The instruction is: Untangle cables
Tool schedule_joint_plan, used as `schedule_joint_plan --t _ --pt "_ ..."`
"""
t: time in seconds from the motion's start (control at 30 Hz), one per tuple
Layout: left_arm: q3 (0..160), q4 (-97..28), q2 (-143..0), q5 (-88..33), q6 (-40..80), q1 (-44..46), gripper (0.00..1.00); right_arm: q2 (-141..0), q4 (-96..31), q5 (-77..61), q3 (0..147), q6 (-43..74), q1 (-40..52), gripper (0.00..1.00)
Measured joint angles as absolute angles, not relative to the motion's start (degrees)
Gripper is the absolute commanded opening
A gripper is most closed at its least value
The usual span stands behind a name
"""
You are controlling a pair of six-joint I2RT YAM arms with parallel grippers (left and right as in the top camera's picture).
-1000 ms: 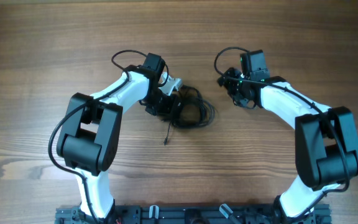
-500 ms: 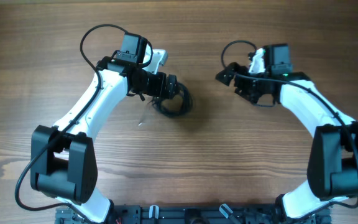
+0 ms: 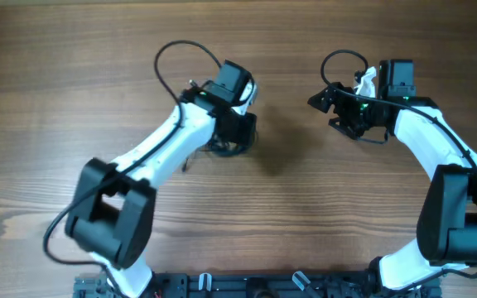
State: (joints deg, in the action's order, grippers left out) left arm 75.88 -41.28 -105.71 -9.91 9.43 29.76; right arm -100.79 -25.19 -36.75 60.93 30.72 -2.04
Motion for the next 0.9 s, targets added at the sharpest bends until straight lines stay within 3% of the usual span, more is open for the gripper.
schedule_joint_plan --t 0.07,0.1,0.2,0.3,0.4,0.5,0.63,0.77,0.9 --pt "75.9 -41.6 -109.4 -7.5 9.8 30.4 0.38 -100.8 -25.7 -36.5 60.9 30.7 -2.0 0.93" --pt "75.9 -41.6 -110.3 -6.7 9.8 30.4 0.49 -100.8 -25.8 -36.4 60.9 30.7 -2.0 0.93" --pt "76.0 -44.7 -111.5 -5.1 7.9 29.9 0.54 -100.8 -26.5 -36.3 60.9 30.7 -2.0 0.93" --pt "76.0 -49.6 -111.5 -4.5 3.2 28.1 0.54 -100.8 -26.7 -36.3 60.9 30.7 -2.0 0.93" --pt "76.0 -44.8 -111.5 -5.0 1.8 26.9 0.52 -100.8 -26.8 -36.3 60.9 30.7 -2.0 0.94" --pt "76.1 -42.4 -111.8 -6.1 0.6 26.9 0.43 -100.8 -27.3 -36.3 60.9 30.7 -2.0 0.93" --pt "76.1 -45.9 -112.0 -7.0 -1.6 26.3 0.52 -100.7 -27.9 -35.9 60.9 29.8 -2.0 0.93" --pt "76.2 -37.2 -112.1 -13.1 2.7 24.3 0.49 -100.7 -27.9 -35.7 60.9 29.6 -2.0 0.94" --pt "76.2 -40.8 -112.2 -13.6 3.2 24.3 0.47 -100.7 -29.3 -35.0 60.9 29.2 -2.0 0.93"
